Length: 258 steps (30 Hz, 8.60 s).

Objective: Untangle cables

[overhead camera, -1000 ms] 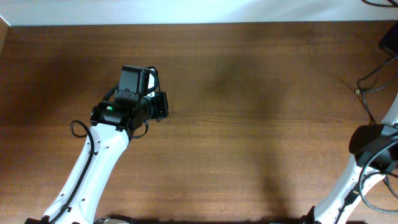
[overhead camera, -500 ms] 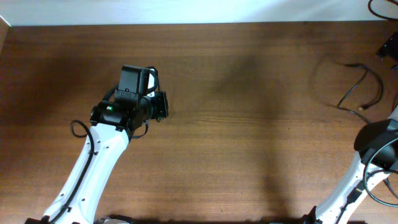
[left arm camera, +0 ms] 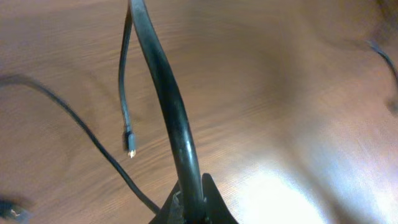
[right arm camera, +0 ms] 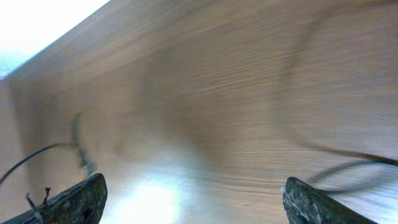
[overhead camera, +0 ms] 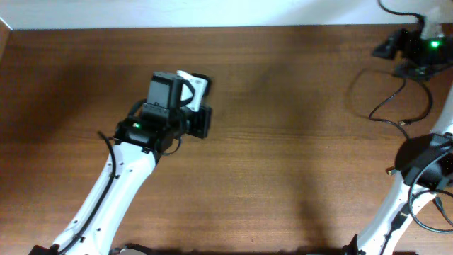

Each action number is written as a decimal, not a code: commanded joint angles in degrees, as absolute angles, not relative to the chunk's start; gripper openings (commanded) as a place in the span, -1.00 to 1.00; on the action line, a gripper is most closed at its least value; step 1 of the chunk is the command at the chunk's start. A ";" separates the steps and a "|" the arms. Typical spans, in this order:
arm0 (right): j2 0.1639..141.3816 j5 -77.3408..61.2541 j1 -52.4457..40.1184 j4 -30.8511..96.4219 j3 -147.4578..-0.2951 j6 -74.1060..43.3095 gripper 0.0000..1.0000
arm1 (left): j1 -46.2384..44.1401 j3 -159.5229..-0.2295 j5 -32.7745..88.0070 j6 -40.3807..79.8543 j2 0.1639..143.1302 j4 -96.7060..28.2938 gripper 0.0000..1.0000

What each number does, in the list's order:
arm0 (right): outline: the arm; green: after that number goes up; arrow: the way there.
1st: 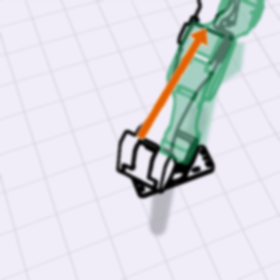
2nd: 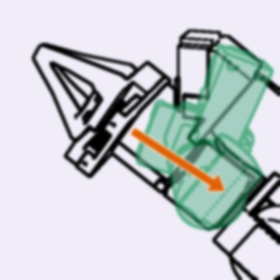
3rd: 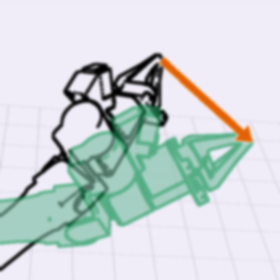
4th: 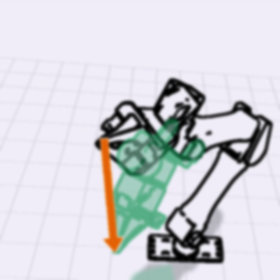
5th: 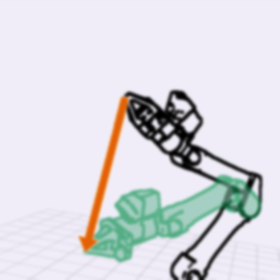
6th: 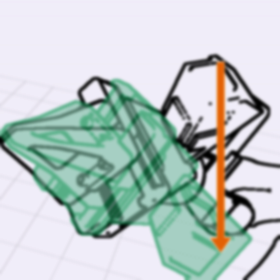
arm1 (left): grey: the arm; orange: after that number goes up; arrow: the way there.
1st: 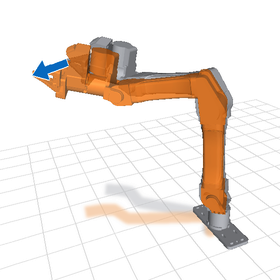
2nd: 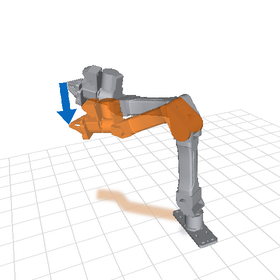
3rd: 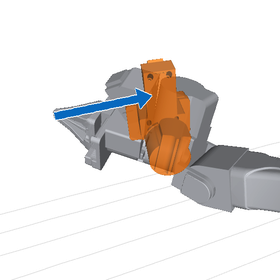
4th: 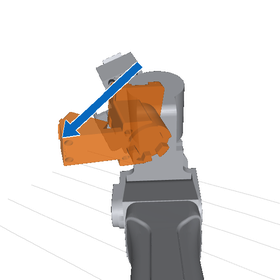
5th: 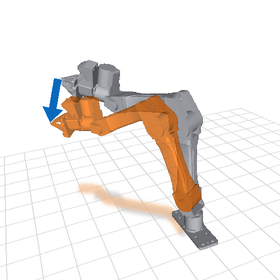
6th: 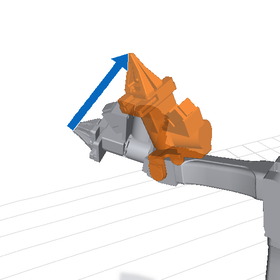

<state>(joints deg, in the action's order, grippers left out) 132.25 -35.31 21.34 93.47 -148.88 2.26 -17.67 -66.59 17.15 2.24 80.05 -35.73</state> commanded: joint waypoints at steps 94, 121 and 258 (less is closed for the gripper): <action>140.97 13.28 7.03 70.85 -141.93 -20.67 -0.90 | -23.59 -66.81 22.90 -25.12 79.42 -26.22 0.98; 120.38 -2.59 6.72 74.87 -144.35 -12.19 0.98 | -23.59 -66.81 22.90 -25.12 79.42 -26.22 0.98; 109.75 -3.88 -8.99 90.26 -144.33 -7.92 0.98 | -8.56 -0.47 10.61 -5.45 0.25 -3.75 0.98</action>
